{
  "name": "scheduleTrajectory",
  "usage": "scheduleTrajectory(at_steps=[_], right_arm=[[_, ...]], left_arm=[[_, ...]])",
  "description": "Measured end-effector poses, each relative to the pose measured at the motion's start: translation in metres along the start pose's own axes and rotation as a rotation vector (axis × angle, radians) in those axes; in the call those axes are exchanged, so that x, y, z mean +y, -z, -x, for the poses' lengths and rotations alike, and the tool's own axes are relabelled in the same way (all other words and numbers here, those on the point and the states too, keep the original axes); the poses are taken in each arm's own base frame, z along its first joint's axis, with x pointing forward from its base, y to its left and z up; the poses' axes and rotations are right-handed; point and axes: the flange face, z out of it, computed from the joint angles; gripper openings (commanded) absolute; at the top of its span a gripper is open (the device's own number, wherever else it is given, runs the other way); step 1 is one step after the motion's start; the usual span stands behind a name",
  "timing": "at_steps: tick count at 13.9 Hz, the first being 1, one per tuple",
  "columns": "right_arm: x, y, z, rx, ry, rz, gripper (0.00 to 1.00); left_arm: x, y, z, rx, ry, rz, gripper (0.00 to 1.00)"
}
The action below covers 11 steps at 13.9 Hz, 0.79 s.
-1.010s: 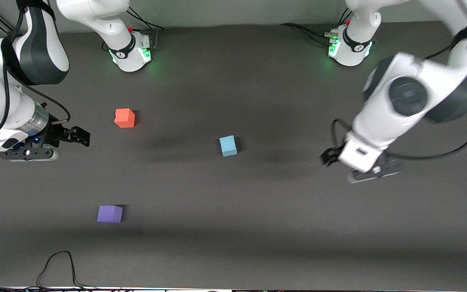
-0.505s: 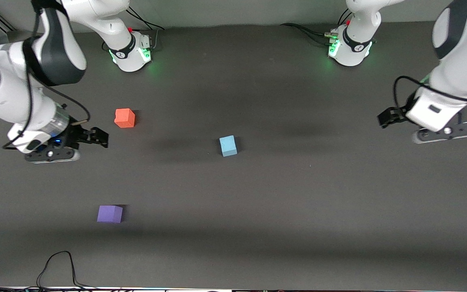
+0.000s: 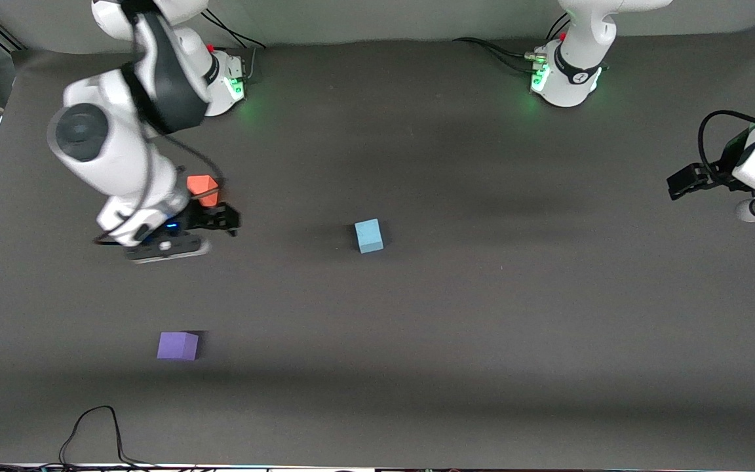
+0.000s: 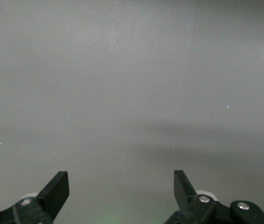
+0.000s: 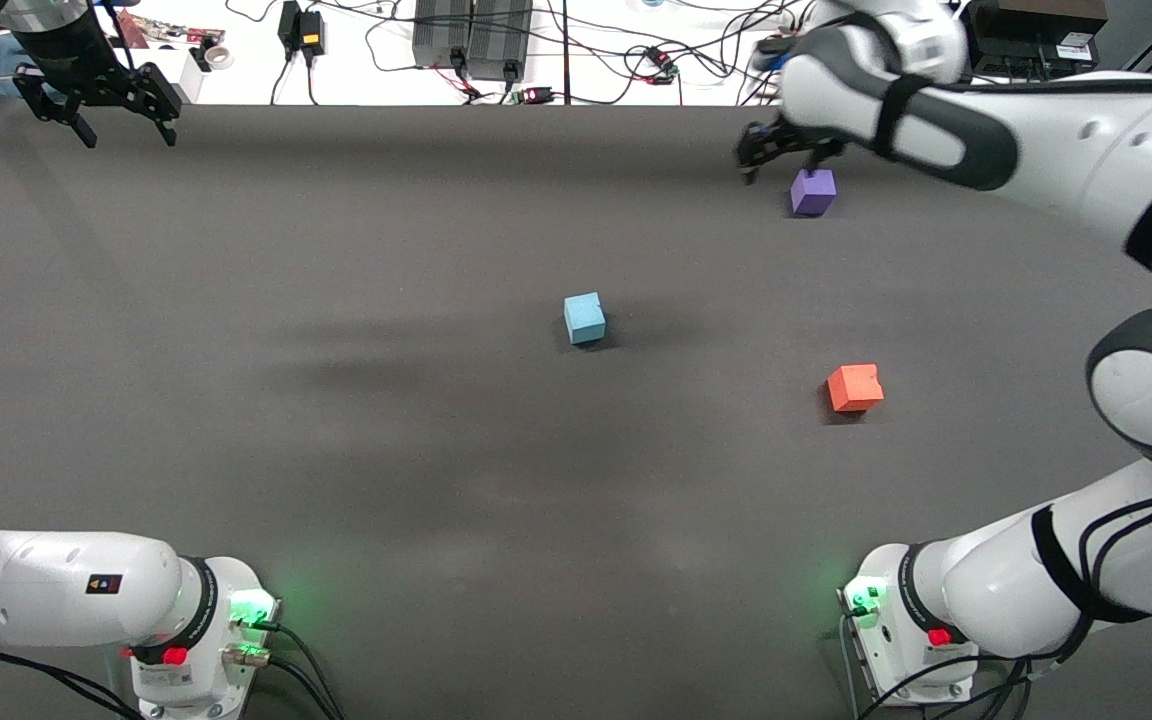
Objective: Place blue block between orange and purple blocks
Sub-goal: 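Lower the right gripper over the blue block and close it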
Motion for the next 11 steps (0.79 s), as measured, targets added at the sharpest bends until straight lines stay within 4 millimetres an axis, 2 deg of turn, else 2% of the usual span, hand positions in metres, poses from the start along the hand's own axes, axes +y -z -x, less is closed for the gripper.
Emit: scheduleTrajectory(at_steps=[2,3,5,6,8,11], right_arm=[[-0.084,-0.014,0.007,-0.007,0.074,0.007,1.0],[-0.115,-0.027,0.011,-0.016,0.098,0.01,1.0],[-0.164,-0.067,0.009,-0.014,0.1,-0.038,1.0],[-0.182,-0.095,0.006,-0.007,0.073,-0.061,1.0],[-0.203,-0.157,0.003,-0.006,0.041,-0.06,1.0],[-0.216,-0.199,0.004,-0.006,0.036,-0.051,1.0]], left_arm=[[0.002,0.001,0.002,-0.005,-0.008,-0.001,1.0],[0.003,0.001,0.003,-0.013,-0.011,-0.002,1.0],[0.007,0.0,0.004,-0.022,-0.019,-0.005,1.0],[0.01,0.0,0.005,-0.023,-0.025,-0.01,1.0],[0.012,0.008,0.006,-0.028,-0.009,-0.021,1.0],[0.009,0.02,0.004,-0.013,0.009,-0.019,1.0]])
